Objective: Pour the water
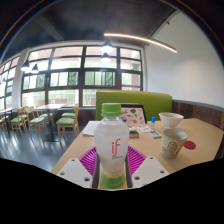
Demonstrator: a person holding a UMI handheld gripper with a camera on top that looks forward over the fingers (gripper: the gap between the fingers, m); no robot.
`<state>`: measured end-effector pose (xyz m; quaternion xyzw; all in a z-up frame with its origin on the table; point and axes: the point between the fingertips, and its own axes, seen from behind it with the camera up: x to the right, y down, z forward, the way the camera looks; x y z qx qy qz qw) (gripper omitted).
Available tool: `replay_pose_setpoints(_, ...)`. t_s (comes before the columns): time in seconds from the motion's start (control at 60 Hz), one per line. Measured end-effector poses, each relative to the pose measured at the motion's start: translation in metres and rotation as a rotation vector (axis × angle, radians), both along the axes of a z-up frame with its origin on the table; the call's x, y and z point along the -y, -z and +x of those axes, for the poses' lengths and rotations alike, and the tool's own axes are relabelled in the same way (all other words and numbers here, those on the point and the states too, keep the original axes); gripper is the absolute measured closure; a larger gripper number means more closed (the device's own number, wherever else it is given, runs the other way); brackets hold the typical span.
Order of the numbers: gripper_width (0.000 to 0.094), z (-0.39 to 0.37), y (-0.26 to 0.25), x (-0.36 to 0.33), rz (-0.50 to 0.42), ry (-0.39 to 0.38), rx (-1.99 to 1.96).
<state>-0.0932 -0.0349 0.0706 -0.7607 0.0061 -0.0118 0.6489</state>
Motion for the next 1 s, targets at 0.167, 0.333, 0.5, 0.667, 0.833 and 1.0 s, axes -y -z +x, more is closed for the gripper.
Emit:
replay_pose_setpoints(0.167,0.0635,-0.007,0.000,-0.003,0.028,-0.025,0.010)
replay_pose_setpoints(0.333,0.0664,-0.015,-0.003,0.000,0.035,-0.077,0.033)
replay_pose_setpoints(0.5,0.0694,-0.025,-0.044,-0.010,0.085,-0.136,-0.112)
replay_pose_setpoints(0.667,0.0694,0.039,-0.089,-0.055,0.138,-0.130,-0.689)
replay_pose_setpoints(0.833,0.0695,0.105,-0.094,-0.074,0.139,-0.119,-1.521)
replay_pose_setpoints(1.0,0.0697,0.134,-0.100,-0.072,0.158,-0.115,-2.021)
